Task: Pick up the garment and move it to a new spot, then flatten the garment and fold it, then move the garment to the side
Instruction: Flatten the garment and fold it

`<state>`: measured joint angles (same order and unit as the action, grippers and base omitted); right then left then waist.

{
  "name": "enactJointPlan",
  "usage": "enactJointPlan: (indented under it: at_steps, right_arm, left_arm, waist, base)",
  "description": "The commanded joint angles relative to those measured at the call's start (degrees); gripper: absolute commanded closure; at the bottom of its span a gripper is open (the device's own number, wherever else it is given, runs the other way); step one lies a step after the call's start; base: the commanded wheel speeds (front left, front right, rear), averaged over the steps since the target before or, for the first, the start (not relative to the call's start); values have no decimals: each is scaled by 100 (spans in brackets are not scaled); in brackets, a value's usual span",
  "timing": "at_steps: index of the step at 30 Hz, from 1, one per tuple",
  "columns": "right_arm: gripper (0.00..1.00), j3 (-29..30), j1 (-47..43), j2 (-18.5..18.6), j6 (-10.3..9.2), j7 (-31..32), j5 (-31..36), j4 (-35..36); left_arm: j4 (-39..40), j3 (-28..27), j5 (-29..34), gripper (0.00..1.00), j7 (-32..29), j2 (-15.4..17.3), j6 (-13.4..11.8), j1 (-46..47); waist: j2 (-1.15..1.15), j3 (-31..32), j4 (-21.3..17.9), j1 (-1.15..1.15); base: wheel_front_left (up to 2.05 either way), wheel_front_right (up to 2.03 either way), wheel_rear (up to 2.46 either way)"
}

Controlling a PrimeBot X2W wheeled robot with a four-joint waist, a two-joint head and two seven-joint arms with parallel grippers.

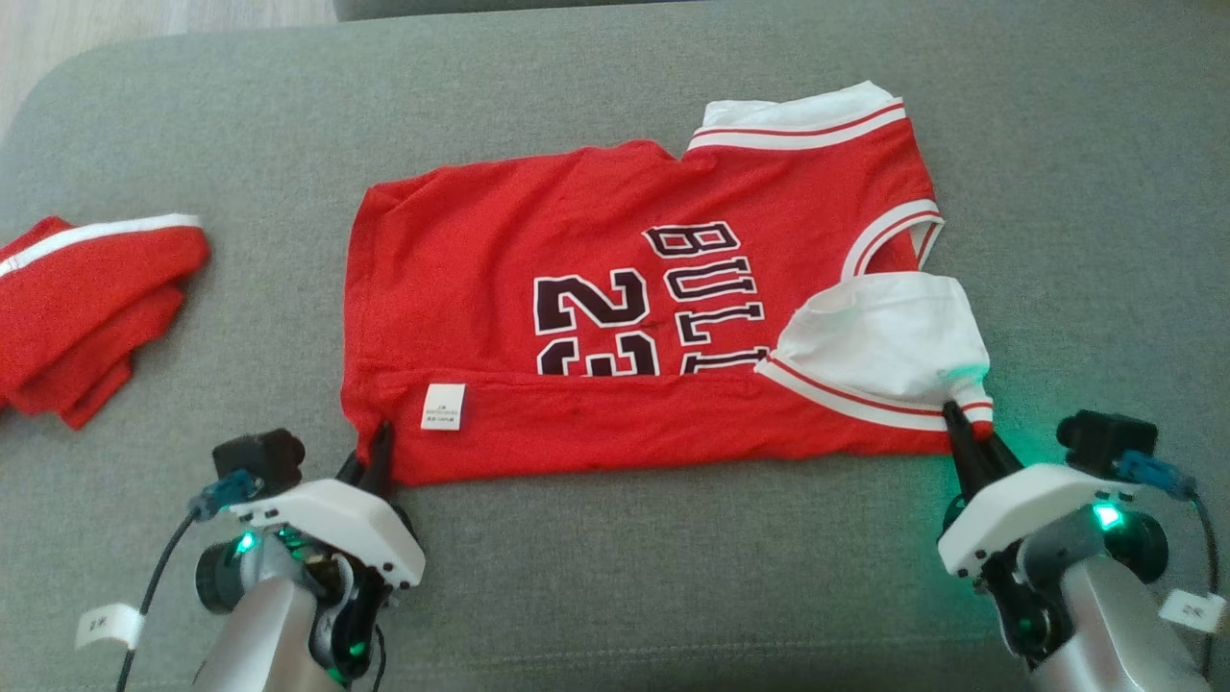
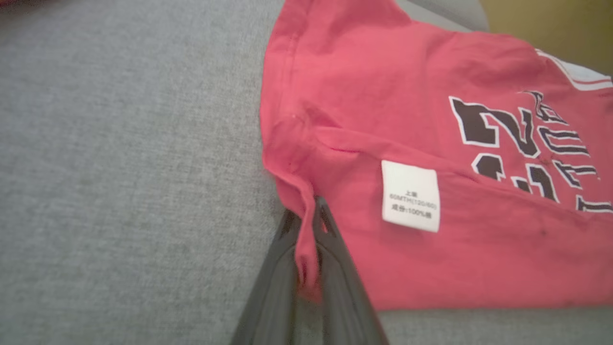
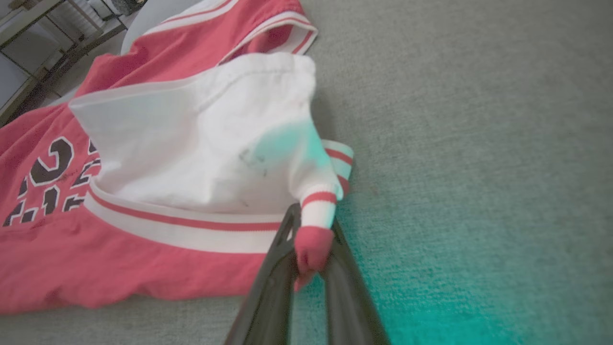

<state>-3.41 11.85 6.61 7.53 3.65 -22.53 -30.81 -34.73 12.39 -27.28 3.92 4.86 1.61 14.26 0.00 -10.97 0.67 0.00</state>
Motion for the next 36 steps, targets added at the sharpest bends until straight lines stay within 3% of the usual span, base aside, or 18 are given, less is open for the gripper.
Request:
enactJointPlan:
  at_steps: [1, 8, 16, 21, 22, 23, 24, 28, 36]
  right_arm:
    - [100, -123, -66, 106, -4, -89, -58, 243]
    - [100, 135, -820, 127, -4, 15, -219, 1325]
    - [100, 752, -2006, -152, -4, 789, -140, 2530]
    - [100, 876, -2328, -288, -4, 1084, -72, 2842]
    - [65, 872, -2323, -305, -4, 1104, -68, 2854]
    - [0, 853, -2298, -317, -4, 1098, -51, 2864]
    - [0, 824, -2262, -326, -4, 1075, -35, 2873]
    - [0, 701, -2059, -336, -4, 798, 78, 2926]
    - [0, 431, -1688, -130, -4, -203, 641, 3319]
  left_arm:
    - [199, -139, 55, 100, 98, 84, 47, 60]
    - [1073, -162, 83, 100, 299, 209, -52, -443]
    - [2272, -170, 122, 100, -198, 400, -458, -1293]
    - [2548, -133, 70, 100, -544, 432, -619, -1681]
    - [2532, -108, 41, 100, -616, 418, -620, -1720]
    - [2508, -91, 12, 41, -671, 398, -625, -1746]
    - [2480, -73, -3, 0, -711, 385, -631, -1758]
    - [2464, -39, 18, 0, -647, 350, -665, -1747]
    - [2755, -88, 451, 0, 227, 383, -870, -1533]
  waist:
    - [0, 16, -4, 0]
    - [0, 188, -28, 0]
    - [0, 449, -14, 0]
    - [0, 503, -78, 0]
    - [0, 506, -90, 0]
    - [0, 509, -105, 0]
    - [0, 511, -118, 0]
    - [0, 541, -156, 0]
    - [0, 648, -136, 0]
  base:
    - [0, 0, 0]
    - [0, 0, 0]
    - [0, 0, 0]
    - [0, 0, 0]
    - [0, 0, 0]
    - [0, 0, 0]
    - [0, 0, 0]
    - [0, 0, 0]
    - [0, 0, 0]
